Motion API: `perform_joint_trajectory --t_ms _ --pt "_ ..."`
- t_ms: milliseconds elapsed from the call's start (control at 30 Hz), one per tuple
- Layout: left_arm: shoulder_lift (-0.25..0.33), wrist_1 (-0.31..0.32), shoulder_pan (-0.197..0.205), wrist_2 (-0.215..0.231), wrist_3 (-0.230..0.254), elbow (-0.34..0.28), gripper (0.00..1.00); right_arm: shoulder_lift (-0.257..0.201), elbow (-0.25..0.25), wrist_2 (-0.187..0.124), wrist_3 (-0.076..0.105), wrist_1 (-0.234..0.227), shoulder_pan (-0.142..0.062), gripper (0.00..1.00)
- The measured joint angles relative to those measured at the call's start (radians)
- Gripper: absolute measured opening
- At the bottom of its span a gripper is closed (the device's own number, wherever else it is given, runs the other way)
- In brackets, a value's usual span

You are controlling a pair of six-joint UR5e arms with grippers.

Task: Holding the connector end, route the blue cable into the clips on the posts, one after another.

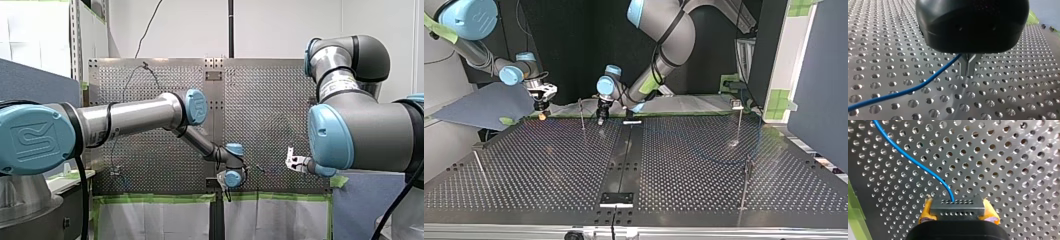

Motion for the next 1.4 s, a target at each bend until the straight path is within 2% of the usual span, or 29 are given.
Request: perform_joint_trajectory --t_ms 33,167,233,267,333,367,433,467,500,533,567,600,900,1033,1200,1400 --pt "0.0 0.0 0.001 0.001 0.0 0.0 0.08 0.001 -0.002 0.0 -0.001 0.002 0.0 0.0" --pt "0.0 -0.002 0.001 0.003 0.0 0.0 0.08 0.002 -0.011 0.0 0.001 0.006 0.0 0.0" --pt "0.0 -0.009 0.0 0.005 0.0 0.0 0.18 0.002 -0.013 0.0 0.002 0.006 -0.001 0.0" --pt "0.0 -0.014 0.0 0.006 0.001 0.0 0.18 0.002 -0.014 0.0 0.002 0.006 -0.001 0.0" --pt "0.0 -0.027 0.0 0.014 0.002 0.0 0.29 0.003 -0.015 0.0 0.003 0.007 -0.001 0.0" --pt "0.0 -0.033 0.0 0.019 0.003 0.0 0.29 0.003 -0.015 0.0 0.003 0.007 -0.001 0.0" --pt "0.0 -0.05 0.001 0.033 0.007 0.0 0.58 0.003 -0.015 -0.001 0.003 0.008 -0.002 0.0" --pt "0.0 -0.058 0.002 0.04 0.009 0.0 0.58 0.003 -0.015 -0.001 0.003 0.008 -0.002 0.0" --pt "0.0 -0.066 0.003 0.047 0.012 0.0 0.73 0.003 -0.015 -0.001 0.003 0.008 -0.003 0.0" --pt "0.0 -0.077 0.004 0.058 0.016 0.0 0.95 0.003 -0.015 -0.001 0.003 0.008 -0.004 0.0" --pt "0.0 -0.085 0.005 0.066 0.021 0.0 0.95 0.003 -0.015 -0.001 0.004 0.009 -0.004 0.0" --pt "0.0 -0.093 0.006 0.074 0.026 0.0 1.0 0.003 -0.015 -0.001 0.004 0.009 -0.005 0.0" --pt "0.001 -0.178 -0.004 0.085 0.068 0.0 1.0 0.003 -0.015 -0.002 0.006 0.01 -0.012 0.0" --pt "0.006 -0.218 -0.014 0.101 0.102 0.0 1.0 0.004 -0.015 -0.008 0.011 0.012 -0.014 0.0" --pt "0.044 -0.258 -0.025 0.139 0.126 -0.002 1.0 0.004 -0.015 -0.014 0.013 0.019 -0.019 0.0" --pt "0.079 -0.302 -0.038 0.147 0.163 -0.002 1.0 0.004 -0.015 -0.015 0.014 0.026 -0.02 0.0"
